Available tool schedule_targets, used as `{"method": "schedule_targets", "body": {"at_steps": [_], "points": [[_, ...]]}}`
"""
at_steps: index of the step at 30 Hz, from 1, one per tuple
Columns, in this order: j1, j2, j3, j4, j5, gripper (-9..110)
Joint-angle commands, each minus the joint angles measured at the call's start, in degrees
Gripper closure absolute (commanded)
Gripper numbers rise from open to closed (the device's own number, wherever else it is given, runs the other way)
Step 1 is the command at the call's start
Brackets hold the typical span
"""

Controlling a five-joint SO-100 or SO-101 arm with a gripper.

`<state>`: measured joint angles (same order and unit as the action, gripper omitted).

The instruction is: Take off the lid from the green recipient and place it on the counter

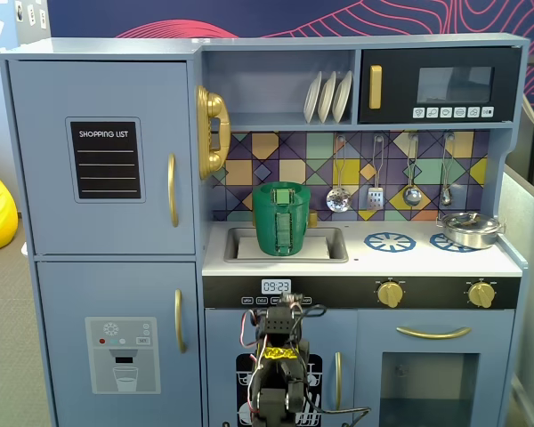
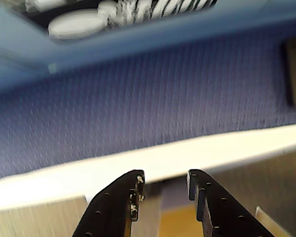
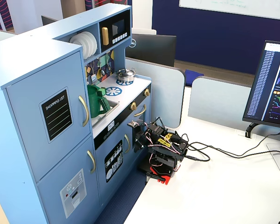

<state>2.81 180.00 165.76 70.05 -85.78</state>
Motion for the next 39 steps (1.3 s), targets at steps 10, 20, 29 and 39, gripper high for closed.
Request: {"method": "schedule_targets", "body": {"at_steps": [10,20,29,39], "points": [[-2.29,-20.57,-44.03,-23.38,-9.23,85],[-1.49,-29.09,-51.94,-35.51,-10.55,67],[-0.35,-35.60,-56.07,-44.47,-12.30,64],[0.26,-41.84,-58.36,-49.92,-14.06,63]]}}
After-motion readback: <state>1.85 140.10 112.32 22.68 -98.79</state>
